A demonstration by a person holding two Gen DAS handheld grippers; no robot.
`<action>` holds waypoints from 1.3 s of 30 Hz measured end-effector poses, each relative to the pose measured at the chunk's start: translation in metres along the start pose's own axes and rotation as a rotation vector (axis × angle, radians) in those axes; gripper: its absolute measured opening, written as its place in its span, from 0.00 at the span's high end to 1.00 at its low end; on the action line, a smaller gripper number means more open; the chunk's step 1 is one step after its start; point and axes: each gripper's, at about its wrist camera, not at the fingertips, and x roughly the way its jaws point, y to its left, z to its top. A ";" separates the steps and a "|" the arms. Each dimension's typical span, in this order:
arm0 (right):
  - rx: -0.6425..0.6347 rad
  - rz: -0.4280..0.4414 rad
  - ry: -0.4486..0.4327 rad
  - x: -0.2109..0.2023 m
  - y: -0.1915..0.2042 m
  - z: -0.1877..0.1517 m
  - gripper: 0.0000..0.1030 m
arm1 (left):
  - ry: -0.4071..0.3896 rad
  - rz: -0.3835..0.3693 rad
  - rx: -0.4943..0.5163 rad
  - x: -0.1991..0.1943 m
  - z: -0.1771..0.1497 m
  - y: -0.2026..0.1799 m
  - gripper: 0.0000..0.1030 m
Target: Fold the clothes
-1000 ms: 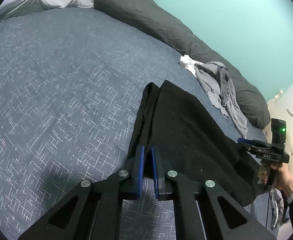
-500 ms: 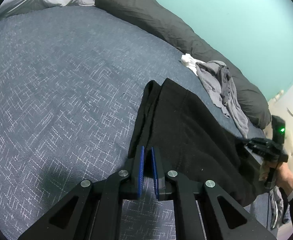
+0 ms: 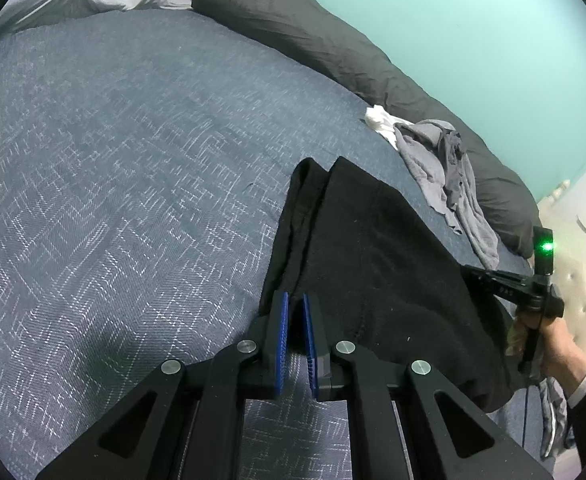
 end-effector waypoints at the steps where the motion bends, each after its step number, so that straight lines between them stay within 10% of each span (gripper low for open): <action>1: 0.014 -0.001 0.003 0.002 0.000 0.000 0.94 | -0.001 -0.002 -0.004 -0.001 0.001 0.001 0.91; 6: 0.107 0.030 -0.054 -0.012 -0.004 0.007 0.89 | -0.024 0.007 -0.029 -0.011 0.007 0.007 0.91; 10: 0.095 0.155 -0.118 -0.027 0.023 0.025 0.55 | -0.030 0.016 -0.048 -0.016 0.009 0.014 0.92; 24: -0.132 0.303 -0.056 0.028 0.152 0.070 0.55 | -0.009 0.043 -0.073 -0.021 0.013 0.035 0.91; 32: -0.201 0.265 -0.008 0.050 0.167 0.080 0.95 | -0.001 0.043 -0.075 -0.019 0.011 0.036 0.91; 39: -0.202 0.222 -0.109 0.032 0.170 0.093 0.97 | -0.002 0.038 -0.081 -0.020 0.010 0.036 0.91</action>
